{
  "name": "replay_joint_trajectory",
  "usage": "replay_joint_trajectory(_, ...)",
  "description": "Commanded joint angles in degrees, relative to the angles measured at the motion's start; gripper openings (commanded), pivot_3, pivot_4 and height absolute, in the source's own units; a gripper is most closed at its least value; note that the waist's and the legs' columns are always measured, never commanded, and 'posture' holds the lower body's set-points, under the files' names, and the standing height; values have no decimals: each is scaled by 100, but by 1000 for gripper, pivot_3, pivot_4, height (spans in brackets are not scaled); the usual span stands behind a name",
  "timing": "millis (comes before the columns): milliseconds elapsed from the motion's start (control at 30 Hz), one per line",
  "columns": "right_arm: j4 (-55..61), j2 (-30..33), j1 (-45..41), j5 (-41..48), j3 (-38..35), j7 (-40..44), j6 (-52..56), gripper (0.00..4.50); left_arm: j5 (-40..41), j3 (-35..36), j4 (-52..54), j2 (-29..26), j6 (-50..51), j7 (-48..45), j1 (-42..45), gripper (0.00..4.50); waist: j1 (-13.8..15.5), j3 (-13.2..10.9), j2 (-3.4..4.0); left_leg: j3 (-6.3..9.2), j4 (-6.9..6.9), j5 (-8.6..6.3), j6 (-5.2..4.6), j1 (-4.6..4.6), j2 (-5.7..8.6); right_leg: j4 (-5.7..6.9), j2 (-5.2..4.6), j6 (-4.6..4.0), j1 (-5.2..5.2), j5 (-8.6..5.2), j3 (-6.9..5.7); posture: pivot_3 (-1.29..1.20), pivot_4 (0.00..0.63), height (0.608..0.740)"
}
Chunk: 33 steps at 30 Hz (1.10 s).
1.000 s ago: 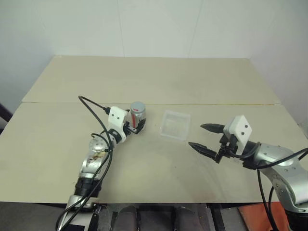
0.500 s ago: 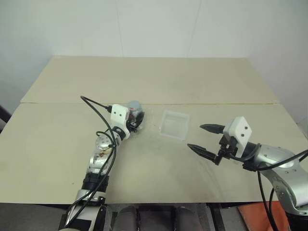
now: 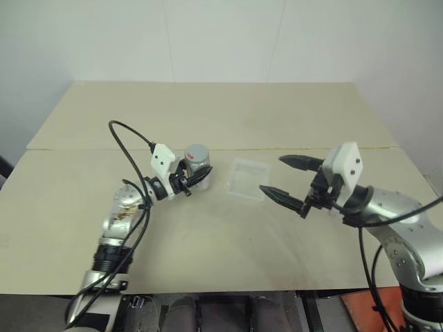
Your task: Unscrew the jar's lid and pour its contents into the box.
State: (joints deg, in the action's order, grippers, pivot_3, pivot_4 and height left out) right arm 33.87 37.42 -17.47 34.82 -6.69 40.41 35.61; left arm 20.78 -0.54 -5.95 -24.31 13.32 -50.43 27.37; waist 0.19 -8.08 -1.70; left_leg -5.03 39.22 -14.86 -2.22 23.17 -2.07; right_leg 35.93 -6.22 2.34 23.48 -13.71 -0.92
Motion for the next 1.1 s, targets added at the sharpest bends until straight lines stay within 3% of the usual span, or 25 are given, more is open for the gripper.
replay_joint_trajectory(33,195,-234,-302,390,236,-120,240,4500,388,-173,518,-313,114,-963,76,1928,16,0,0,0,0,0,-1,1,0,1,0,0,-1,0,-1,0,150,740)
replay_joint_trajectory(133,178,-502,-523,389,575,-226,281,4500,415,-287,678,-386,-51,-1325,-47,1928,44,0,0,-1,1,-2,-3,8,1,7,0,0,-3,0,-2,0,150,740)
replay_joint_trajectory(500,-289,-1009,-1076,-219,1518,-310,154,4500,287,-637,524,125,-253,-1419,-30,1928,37,0,0,0,5,-2,-4,6,1,6,0,0,-2,0,-3,0,150,740)
replay_joint_trajectory(967,-624,-1196,-1036,-458,1528,-248,52,4500,221,-730,418,282,-375,-1547,8,1928,38,0,0,0,5,-3,-5,10,1,6,0,0,-2,0,-4,0,150,740)
replay_joint_trajectory(1100,-645,-1259,-1023,-420,1478,-247,30,3662,228,-739,442,278,-357,-1566,-20,1928,37,0,1,0,5,-3,-5,10,1,7,0,0,-1,0,-4,0,150,740)
